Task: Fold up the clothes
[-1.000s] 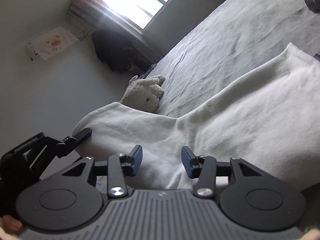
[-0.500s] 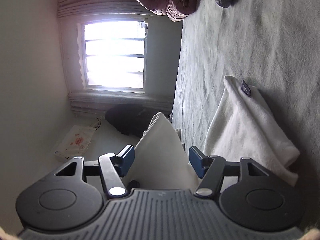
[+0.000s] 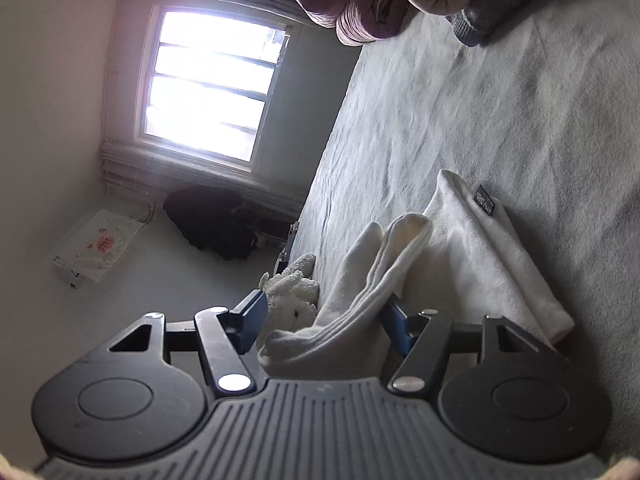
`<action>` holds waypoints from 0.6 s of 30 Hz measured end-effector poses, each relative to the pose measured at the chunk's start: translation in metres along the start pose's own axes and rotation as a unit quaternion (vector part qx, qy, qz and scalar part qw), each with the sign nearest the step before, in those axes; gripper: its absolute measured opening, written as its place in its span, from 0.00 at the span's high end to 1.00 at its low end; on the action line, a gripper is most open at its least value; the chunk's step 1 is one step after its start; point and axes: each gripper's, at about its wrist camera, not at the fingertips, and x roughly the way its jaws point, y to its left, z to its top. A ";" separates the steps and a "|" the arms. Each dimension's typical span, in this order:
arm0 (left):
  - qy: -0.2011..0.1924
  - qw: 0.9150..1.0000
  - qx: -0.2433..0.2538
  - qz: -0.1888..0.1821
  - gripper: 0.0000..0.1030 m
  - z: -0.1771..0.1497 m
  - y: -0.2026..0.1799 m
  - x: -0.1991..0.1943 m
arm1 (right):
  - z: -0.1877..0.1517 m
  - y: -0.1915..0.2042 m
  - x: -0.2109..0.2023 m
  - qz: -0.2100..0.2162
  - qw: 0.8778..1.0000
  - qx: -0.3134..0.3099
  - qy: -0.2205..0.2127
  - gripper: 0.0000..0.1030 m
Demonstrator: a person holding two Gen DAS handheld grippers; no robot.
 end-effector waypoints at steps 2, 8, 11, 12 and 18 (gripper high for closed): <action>-0.003 1.000 -0.002 0.016 0.57 0.002 0.009 -0.001 | -0.008 0.015 0.000 -0.044 0.997 -0.062 -0.008 0.36; -0.013 0.998 0.002 0.059 0.66 0.008 0.034 0.003 | -0.028 0.026 0.008 -0.088 0.985 -0.146 -0.012 0.50; -0.011 0.997 0.001 0.071 0.67 0.009 0.042 0.012 | -0.031 0.027 0.012 -0.093 0.980 -0.173 -0.023 0.59; -0.011 0.997 0.000 0.071 0.68 0.008 0.044 0.014 | -0.029 0.030 0.015 -0.094 0.978 -0.184 -0.029 0.61; -0.014 0.998 0.007 0.054 0.68 0.006 0.043 0.021 | -0.026 0.041 0.011 -0.089 0.968 -0.224 -0.075 0.71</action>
